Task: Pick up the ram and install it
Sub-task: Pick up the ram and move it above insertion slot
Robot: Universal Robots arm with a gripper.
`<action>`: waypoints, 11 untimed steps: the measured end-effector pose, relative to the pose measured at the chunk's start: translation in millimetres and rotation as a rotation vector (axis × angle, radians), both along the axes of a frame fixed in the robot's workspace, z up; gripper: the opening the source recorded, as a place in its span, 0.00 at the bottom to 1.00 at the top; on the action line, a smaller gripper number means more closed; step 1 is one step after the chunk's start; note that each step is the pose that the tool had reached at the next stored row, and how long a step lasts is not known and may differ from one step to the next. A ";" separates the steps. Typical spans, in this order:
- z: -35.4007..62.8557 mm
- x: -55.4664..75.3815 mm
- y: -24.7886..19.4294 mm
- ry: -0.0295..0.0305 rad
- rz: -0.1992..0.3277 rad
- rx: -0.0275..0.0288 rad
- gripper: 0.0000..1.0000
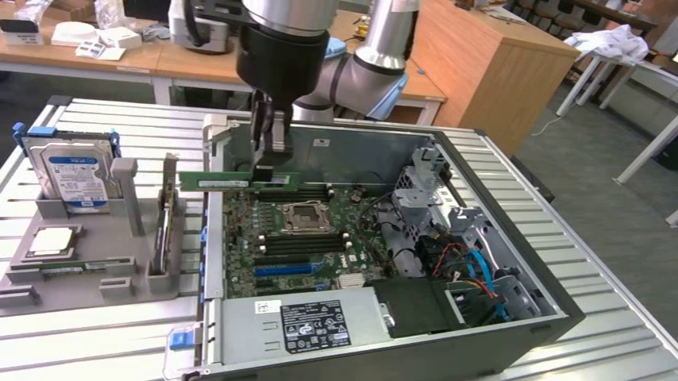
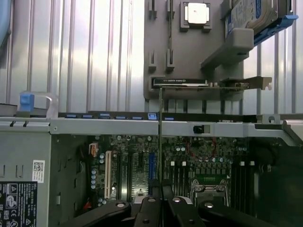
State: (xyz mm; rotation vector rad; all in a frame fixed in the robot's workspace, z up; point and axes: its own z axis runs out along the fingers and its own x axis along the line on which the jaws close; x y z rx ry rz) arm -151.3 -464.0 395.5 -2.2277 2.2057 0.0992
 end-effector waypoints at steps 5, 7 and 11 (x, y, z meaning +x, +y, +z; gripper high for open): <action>0.0 11.4 0.0 0.0001 0.000 0.0001 0.12; 0.0 16.6 0.0 0.0002 0.000 0.0001 0.12; 0.0 27.3 0.0 0.0003 0.000 0.0001 0.12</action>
